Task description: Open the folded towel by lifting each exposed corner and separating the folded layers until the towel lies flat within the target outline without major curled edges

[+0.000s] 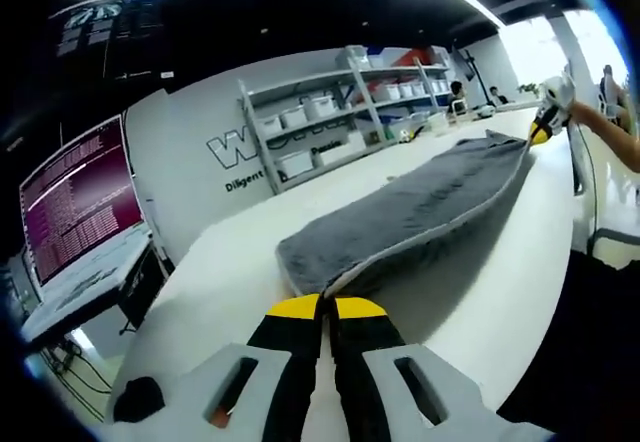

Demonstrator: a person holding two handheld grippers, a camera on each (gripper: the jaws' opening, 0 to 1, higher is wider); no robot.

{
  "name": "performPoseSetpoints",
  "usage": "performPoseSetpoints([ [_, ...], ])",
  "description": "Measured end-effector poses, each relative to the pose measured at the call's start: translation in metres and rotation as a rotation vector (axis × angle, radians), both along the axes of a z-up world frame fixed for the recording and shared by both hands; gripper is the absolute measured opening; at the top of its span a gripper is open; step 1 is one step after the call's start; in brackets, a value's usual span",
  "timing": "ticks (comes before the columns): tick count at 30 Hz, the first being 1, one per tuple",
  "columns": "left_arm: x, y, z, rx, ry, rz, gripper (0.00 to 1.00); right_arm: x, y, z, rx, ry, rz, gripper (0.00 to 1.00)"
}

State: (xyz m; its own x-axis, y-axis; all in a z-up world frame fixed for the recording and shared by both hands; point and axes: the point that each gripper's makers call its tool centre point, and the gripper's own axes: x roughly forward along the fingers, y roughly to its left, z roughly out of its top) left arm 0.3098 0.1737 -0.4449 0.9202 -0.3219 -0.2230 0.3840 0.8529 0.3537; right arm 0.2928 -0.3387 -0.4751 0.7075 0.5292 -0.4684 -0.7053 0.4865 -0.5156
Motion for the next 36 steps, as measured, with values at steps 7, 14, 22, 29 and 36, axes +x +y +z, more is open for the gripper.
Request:
performPoseSetpoints([
  [7,-0.004,0.004,-0.015,0.077,0.039,0.009,0.03,-0.012,0.004,-0.009,-0.016,0.044,0.016,0.02],
  [14,0.0,0.011,-0.021,0.089,0.044,0.033,0.03,-0.026,0.01,-0.012,-0.035,0.062,0.041,0.02],
  [22,-0.001,0.016,-0.033,0.1,0.081,0.039,0.06,-0.026,0.011,-0.018,-0.035,0.081,0.046,0.02],
  [29,-0.006,0.013,-0.029,0.051,0.064,0.024,0.18,-0.028,0.008,-0.015,-0.003,0.075,0.054,0.05],
  [36,-0.016,0.0,-0.011,-0.097,0.051,-0.032,0.34,-0.033,0.006,0.001,0.091,0.065,0.064,0.22],
])
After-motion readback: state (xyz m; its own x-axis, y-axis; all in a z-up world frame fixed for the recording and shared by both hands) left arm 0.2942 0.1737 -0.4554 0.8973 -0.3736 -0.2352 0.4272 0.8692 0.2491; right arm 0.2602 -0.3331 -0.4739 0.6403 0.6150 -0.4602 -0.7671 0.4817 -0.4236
